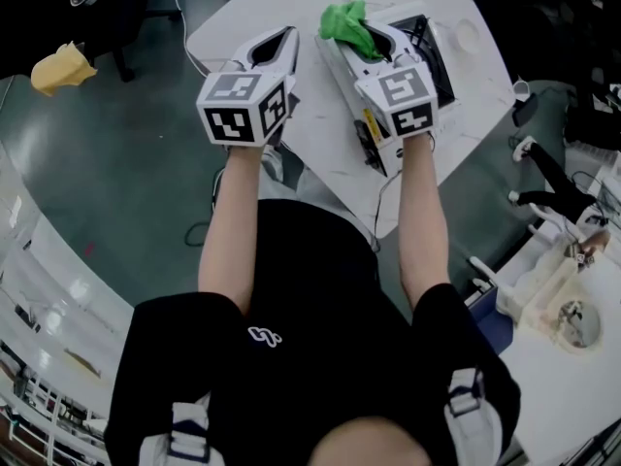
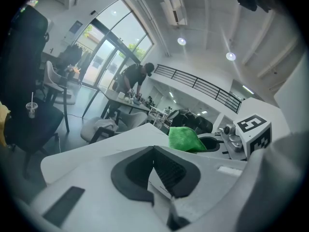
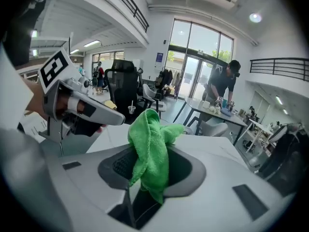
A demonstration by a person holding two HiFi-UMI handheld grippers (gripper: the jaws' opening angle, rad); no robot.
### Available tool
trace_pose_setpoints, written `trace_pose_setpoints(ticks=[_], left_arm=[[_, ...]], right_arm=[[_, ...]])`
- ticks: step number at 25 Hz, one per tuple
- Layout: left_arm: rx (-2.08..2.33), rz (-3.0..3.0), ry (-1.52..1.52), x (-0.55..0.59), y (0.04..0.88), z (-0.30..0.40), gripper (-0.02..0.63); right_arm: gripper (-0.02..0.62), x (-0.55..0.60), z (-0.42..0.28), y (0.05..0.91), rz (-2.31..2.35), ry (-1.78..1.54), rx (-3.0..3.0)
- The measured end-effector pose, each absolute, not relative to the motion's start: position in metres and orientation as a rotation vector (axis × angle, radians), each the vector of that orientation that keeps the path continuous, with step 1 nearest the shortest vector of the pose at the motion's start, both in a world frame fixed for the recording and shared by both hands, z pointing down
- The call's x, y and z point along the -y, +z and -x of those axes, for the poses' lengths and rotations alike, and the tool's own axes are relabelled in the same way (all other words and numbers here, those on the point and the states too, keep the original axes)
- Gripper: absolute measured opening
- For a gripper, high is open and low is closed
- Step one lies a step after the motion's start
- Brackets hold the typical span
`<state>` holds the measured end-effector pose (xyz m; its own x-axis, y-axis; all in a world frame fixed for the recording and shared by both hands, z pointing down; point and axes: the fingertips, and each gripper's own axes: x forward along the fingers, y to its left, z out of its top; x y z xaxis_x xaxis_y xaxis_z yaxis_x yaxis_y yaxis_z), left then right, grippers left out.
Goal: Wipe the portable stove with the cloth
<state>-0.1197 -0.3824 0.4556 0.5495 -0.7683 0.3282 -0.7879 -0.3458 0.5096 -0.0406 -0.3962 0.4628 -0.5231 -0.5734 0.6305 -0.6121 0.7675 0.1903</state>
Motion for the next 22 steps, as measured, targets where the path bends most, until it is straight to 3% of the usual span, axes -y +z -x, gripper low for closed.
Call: trace_pose_setpoints(ticks=[22], left_arm=[[1.247,-2.100,0.049,0.308,0.472,0.056,-0.005]], right_arm=[[0.126,0.291,-0.025,0.501,-0.844,0.217,2.165]])
